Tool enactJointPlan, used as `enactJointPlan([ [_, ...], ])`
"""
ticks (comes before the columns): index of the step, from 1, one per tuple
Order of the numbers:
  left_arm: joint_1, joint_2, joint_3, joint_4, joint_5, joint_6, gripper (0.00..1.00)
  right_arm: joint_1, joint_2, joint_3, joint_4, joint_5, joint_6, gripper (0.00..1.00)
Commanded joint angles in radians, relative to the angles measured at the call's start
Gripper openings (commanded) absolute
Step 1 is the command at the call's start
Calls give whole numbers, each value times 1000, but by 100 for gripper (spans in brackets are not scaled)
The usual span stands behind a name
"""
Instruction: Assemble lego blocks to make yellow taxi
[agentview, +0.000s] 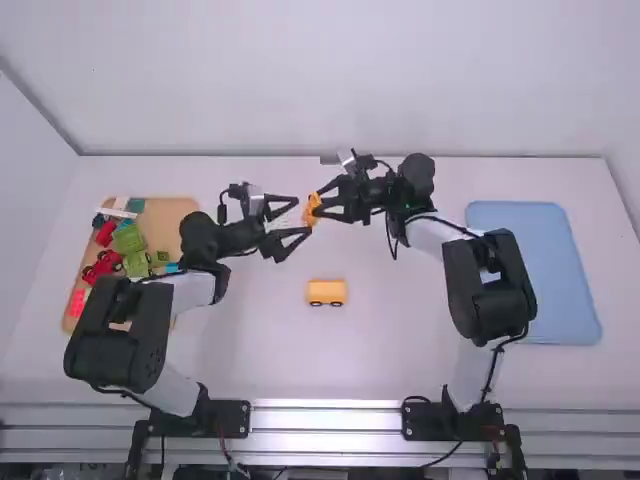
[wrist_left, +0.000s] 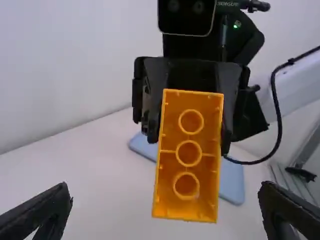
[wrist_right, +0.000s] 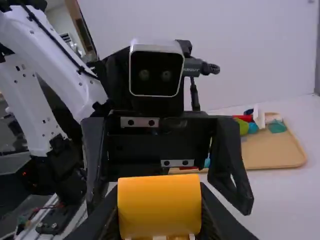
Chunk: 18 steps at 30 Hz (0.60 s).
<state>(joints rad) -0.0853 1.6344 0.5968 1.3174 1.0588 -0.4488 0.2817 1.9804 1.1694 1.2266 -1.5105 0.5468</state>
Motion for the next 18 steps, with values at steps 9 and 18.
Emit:
enactJointPlan([
  [9,7,6,-1,-283,-320,85,99,-93,3,29,-224,268,-169,11],
  [18,7,6,-8,-364,-309,269,99,-86,-65,62,-859,573,-537,11],
])
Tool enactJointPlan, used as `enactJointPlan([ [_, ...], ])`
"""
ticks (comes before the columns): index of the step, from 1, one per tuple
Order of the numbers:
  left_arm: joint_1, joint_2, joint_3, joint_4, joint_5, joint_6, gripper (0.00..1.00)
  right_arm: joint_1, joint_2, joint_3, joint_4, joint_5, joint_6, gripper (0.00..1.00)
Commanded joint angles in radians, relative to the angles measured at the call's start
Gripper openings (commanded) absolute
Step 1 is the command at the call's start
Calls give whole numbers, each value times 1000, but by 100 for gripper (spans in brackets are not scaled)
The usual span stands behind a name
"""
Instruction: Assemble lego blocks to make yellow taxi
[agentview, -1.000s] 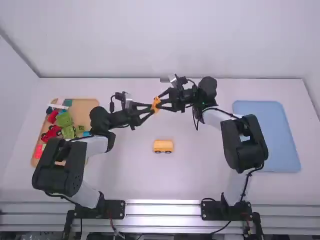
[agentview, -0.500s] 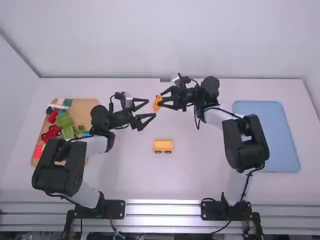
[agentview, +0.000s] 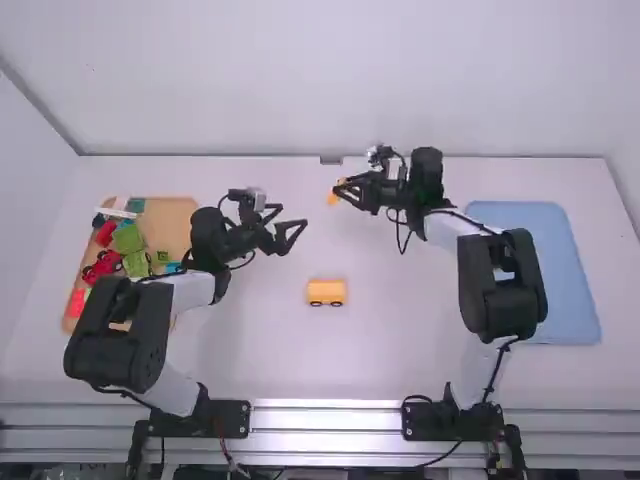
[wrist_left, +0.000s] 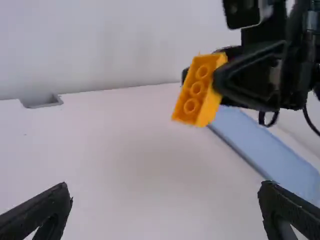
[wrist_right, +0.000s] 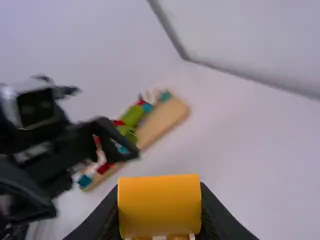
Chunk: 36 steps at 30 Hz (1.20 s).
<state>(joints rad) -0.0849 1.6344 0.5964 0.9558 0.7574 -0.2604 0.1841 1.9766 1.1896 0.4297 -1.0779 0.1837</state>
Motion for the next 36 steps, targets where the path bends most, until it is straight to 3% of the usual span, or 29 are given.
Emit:
enactJointPlan([
  [1,6,6,-8,-3,-7,89,99,20,-78,52,-155,200,-226,11],
  [3,6,6,-4,-18,-17,101,99,51,-126,91,-397,378,-366,11],
  [11,6,6,26,-70,-15,156,99,152,-177,222,-1002,811,-713,8],
  [18,6,6,42,-113,-15,161,99,226,-177,200,-1303,1031,-978,8],
  [25,6,6,42,-114,-15,161,99,287,-176,79,-1276,1143,-1081,11],
  [30,6,6,42,-114,-14,161,99,323,-167,-19,-1212,1139,-1127,17],
  [36,6,6,42,-114,-14,161,99,331,-167,-102,-1108,1118,-1131,18],
])
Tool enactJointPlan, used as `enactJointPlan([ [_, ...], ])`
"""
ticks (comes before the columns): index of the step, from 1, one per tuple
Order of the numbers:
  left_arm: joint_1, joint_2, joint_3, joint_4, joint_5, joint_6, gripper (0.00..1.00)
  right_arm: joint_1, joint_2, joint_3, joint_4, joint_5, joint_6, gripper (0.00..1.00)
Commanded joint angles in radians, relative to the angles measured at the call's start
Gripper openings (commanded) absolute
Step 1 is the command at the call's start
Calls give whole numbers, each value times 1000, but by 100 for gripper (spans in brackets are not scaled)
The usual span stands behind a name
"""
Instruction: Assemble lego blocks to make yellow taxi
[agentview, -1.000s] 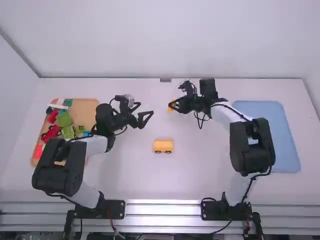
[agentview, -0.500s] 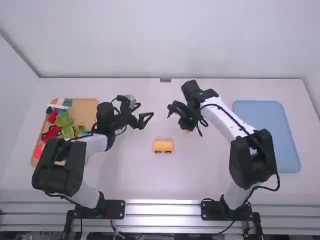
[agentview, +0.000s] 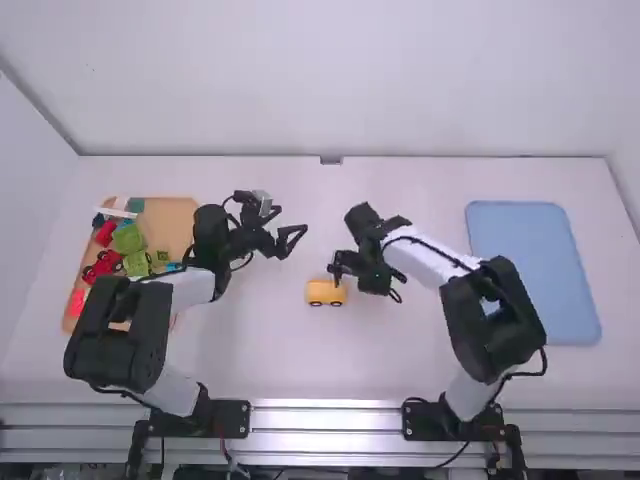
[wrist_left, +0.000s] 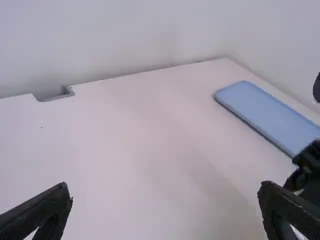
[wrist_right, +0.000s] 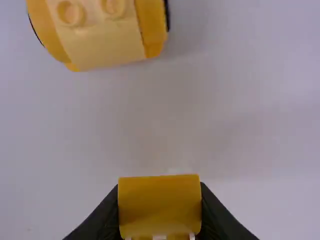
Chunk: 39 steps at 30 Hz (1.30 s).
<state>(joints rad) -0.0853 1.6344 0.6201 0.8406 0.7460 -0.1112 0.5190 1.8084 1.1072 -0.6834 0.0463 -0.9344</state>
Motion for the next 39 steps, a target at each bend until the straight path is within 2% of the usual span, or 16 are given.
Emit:
enactJointPlan([
  [1,7,6,18,2,-3,12,99,-6,1,-31,18,-22,-14,19],
  [8,7,6,18,2,-3,11,99,-8,1,-69,53,-57,-13,26],
  [12,7,6,18,1,0,11,99,-10,1,-77,70,-79,-4,40],
  [17,7,6,16,2,5,11,99,-10,1,-86,75,-72,-6,68],
  [18,7,6,14,5,5,11,99,-10,1,-87,75,-70,-6,80],
  [19,7,6,14,4,4,11,99,-10,1,-87,74,-64,-6,86],
  [21,7,6,14,4,4,11,99,-8,1,-87,75,-55,-6,96],
  [22,7,6,14,6,-8,11,99,-8,-2,-82,77,-40,-6,99],
  [28,6,6,14,0,-84,-44,99,-9,-77,-23,8,-82,-10,99],
  [30,7,6,14,-21,-64,-52,99,-24,-152,-13,-18,-148,-45,99],
  [36,7,6,23,-39,280,217,99,-171,-302,-77,-18,-465,-249,99],
  [39,7,6,29,-147,486,465,99,-303,-317,-183,106,-692,-312,98],
])
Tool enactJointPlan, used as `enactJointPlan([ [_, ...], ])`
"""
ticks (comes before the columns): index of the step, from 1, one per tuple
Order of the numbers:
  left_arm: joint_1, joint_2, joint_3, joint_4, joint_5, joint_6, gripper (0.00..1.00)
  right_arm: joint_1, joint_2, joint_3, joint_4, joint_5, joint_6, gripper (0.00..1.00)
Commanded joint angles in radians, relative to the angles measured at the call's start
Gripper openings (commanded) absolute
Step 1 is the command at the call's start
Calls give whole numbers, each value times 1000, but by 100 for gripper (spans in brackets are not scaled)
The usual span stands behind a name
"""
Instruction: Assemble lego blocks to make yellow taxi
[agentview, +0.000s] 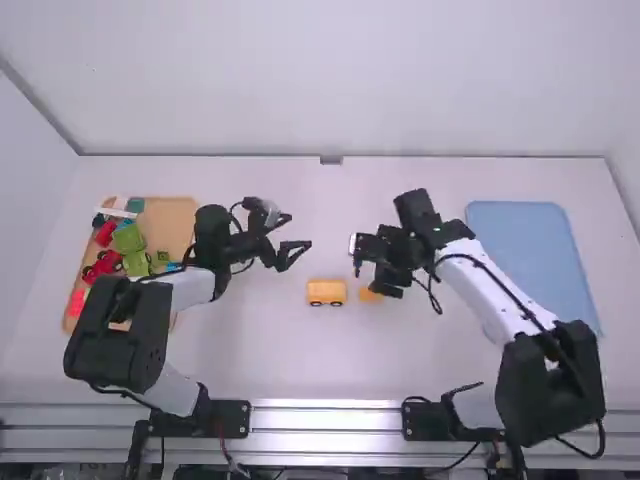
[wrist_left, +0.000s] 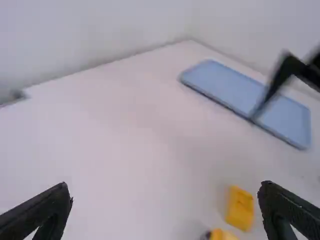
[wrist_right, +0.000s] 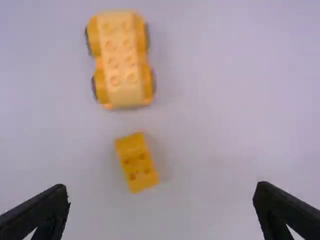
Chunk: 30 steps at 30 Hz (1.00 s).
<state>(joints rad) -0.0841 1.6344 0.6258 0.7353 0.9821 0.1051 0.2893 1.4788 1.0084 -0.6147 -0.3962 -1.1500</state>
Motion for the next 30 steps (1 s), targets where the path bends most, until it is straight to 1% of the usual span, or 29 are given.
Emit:
enactJointPlan([
  [1,6,6,23,-58,275,289,99,-85,15,-97,54,-274,-97,98],
  [2,5,6,22,-138,357,449,99,-130,25,-149,124,-354,-97,99],
  [4,-2,6,22,-240,394,600,99,-178,42,-214,209,-427,-97,99],
  [5,-12,6,22,-301,383,673,99,-201,55,-249,254,-467,-97,99],
  [6,-26,6,22,-362,352,743,99,-222,71,-280,305,-504,-96,98],
  [8,-43,6,22,-415,307,807,99,-245,95,-316,368,-543,-96,99],
  [11,-101,6,22,-507,137,880,99,-287,136,-387,527,-568,-96,99],
  [14,-163,6,22,-546,-8,894,99,-313,144,-439,613,-577,-95,98],
  [16,-179,6,21,-549,-42,894,99,-321,143,-450,625,-577,-96,99],
  [19,-173,6,21,-557,-44,894,99,-321,146,-454,629,-582,-96,99],
  [23,-176,6,20,-566,-32,895,99,-299,206,-446,668,-627,-105,99],
  [26,-176,6,20,-565,-31,885,99,-288,333,-406,710,-658,-125,99],
  [30,-176,6,20,-545,-31,821,99,-296,428,-364,705,-675,-214,100],
])
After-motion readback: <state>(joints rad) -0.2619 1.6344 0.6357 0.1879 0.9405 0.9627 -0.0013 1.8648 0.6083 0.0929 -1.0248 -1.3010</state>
